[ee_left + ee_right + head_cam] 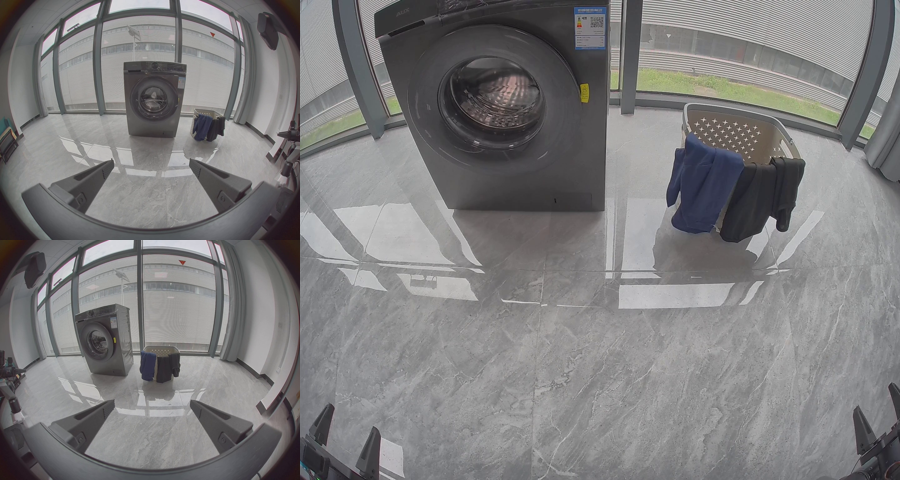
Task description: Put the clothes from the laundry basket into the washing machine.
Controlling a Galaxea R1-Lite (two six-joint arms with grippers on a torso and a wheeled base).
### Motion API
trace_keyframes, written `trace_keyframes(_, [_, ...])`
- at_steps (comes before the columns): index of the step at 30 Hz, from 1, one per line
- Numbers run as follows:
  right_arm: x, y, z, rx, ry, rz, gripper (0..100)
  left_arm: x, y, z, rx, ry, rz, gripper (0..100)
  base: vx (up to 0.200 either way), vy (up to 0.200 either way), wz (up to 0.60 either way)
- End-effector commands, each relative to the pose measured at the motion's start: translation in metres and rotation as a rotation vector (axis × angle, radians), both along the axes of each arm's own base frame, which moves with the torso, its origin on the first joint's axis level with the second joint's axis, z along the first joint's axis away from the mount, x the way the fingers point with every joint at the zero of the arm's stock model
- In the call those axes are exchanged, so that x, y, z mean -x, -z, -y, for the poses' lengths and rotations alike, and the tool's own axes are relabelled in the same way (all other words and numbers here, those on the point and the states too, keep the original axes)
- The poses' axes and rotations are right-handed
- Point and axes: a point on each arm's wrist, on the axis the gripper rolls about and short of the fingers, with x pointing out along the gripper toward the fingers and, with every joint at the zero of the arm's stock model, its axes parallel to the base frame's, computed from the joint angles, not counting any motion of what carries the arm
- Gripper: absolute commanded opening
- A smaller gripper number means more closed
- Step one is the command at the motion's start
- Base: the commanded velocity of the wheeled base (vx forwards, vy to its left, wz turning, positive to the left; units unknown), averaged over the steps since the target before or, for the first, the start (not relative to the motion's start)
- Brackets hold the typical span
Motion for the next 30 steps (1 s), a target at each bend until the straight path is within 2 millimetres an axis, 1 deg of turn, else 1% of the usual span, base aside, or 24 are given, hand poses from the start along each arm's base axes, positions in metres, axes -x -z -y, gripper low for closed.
trace_keyframes(1, [-0.0001,0.0053,0.0,0.001,-0.001,-0.001,100,0.0001,0.0053,0.0,0.002,0.0,0.001,100,0.0,0.0,0.0])
trace_keyframes(9, [-0.0001,0.0053,0.0,-0.001,-0.001,-0.002,100,0.0001,0.0054,0.0,0.005,0.003,-0.001,100,0.0,0.0,0.0])
trace_keyframes(24, [-0.0001,0.0053,0.0,-0.001,0.001,-0.002,100,0.0001,0.0054,0.0,0.014,0.003,-0.001,100,0.2,0.0,0.0])
trace_keyframes(26, [-0.0001,0.0053,0.0,0.001,-0.001,-0.001,100,0.0001,0.0054,0.0,0.014,0.003,-0.001,100,0.0,0.0,0.0])
trace_keyframes(30, [-0.0001,0.0051,0.0,-0.001,0.001,0.0,100,0.0001,0.0054,0.0,0.014,0.003,-0.001,100,0.0,0.0,-0.6])
